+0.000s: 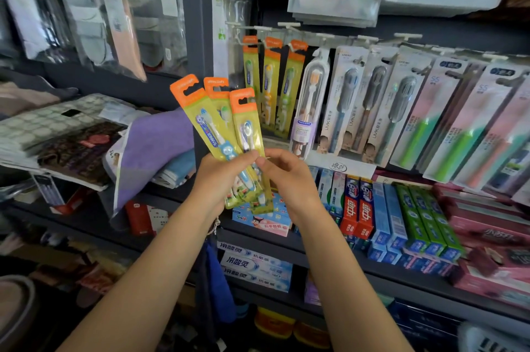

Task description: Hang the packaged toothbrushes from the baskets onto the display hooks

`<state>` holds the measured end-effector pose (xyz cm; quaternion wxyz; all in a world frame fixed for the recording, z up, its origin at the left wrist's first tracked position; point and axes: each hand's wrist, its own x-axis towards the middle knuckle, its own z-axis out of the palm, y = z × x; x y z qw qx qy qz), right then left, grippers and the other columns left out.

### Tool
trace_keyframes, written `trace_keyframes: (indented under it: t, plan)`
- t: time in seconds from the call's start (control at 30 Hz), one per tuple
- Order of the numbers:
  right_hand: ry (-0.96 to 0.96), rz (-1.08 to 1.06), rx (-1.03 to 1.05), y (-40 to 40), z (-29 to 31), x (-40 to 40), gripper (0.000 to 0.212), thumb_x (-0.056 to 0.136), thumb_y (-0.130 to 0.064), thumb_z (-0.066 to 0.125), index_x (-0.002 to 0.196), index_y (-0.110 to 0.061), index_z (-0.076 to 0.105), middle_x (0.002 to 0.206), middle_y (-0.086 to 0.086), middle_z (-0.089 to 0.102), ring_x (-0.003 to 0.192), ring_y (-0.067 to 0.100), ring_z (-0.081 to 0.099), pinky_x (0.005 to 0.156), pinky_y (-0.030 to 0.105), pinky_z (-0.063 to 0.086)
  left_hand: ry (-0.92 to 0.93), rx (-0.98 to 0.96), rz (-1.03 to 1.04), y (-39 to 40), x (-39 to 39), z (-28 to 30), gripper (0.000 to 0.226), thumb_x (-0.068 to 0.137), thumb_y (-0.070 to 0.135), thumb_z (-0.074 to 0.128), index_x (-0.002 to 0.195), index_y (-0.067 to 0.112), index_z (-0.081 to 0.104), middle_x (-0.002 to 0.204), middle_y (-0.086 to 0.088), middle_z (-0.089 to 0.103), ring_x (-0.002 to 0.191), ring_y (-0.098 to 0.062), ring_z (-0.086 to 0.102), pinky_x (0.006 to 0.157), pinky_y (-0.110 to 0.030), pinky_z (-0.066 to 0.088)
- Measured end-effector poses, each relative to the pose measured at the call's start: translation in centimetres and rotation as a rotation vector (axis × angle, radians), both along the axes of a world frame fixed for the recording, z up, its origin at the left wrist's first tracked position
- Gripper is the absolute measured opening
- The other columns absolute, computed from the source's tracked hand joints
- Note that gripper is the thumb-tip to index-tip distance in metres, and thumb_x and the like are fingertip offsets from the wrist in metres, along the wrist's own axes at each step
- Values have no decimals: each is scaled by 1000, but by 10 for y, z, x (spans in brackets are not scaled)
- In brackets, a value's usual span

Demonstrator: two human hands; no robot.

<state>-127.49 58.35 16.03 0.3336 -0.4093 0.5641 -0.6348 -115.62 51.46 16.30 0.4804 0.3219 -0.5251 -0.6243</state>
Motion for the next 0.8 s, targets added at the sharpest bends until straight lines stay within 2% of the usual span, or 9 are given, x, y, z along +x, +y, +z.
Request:
trace_keyframes:
  t: [0.1,0.17,0.2,0.3,0.4,0.5,0.6,0.7,0.8]
  plan:
    - [18,-32,-44,-1,3,6,11,97,-19,68,105,-15,73,93,5,68,82,12,63,76,27,54,24,13,3,1,5,1,15,86,10,77,98,18,73,88,0,79,85,-19,75,71,-32,60]
    - [11,-39,-85,-4,5,10,7,97,-18,67,99,-19,74,92,0,70,87,11,65,85,31,54,24,-6,8,3,8,4,14,86,9,76,97,18,73,84,5,78,80,-11,74,61,-21,55]
    - [2,-42,-96,-5,5,11,8,97,-18,67,97,-20,75,90,-2,71,86,10,65,85,31,54,27,-20,10,3,9,6,15,86,9,77,97,18,73,85,5,78,81,-9,74,61,-20,55]
    - [11,7,-90,-8,6,12,11,97,-19,66,100,-17,77,89,-3,72,86,12,65,85,33,49,25,-46,35,2,12,9,17,86,8,77,97,19,73,87,7,78,83,-8,74,66,-20,55]
    - [84,144,-91,-7,7,9,19,96,-10,67,112,-15,74,109,6,75,106,27,69,98,42,54,45,-59,38,1,16,12,18,85,3,76,96,17,73,83,8,78,79,-7,74,63,-19,55]
    - [95,125,-105,-6,10,8,18,95,-8,68,106,-21,74,109,13,72,106,28,67,102,51,52,37,-81,29,0,18,15,19,84,5,77,95,19,74,86,7,78,82,-10,75,68,-25,58]
    - [62,68,-148,-10,18,10,13,97,-13,66,107,-21,71,105,5,75,104,23,70,100,45,54,3,-126,57,-4,18,21,16,87,7,74,98,19,74,84,6,78,83,-11,74,73,-27,59]
    - [72,-11,-175,-17,31,7,11,100,-14,62,108,-18,68,90,-3,75,85,9,68,79,26,56,-12,-155,95,-9,21,28,16,91,2,67,102,13,71,74,2,74,65,-11,70,60,-21,54]
    - [164,-82,-133,-29,40,2,13,100,-18,60,111,-17,67,88,15,62,77,17,54,67,36,46,-55,-193,124,-16,23,32,17,92,-2,63,100,13,69,70,-6,65,53,-12,62,54,-21,51]
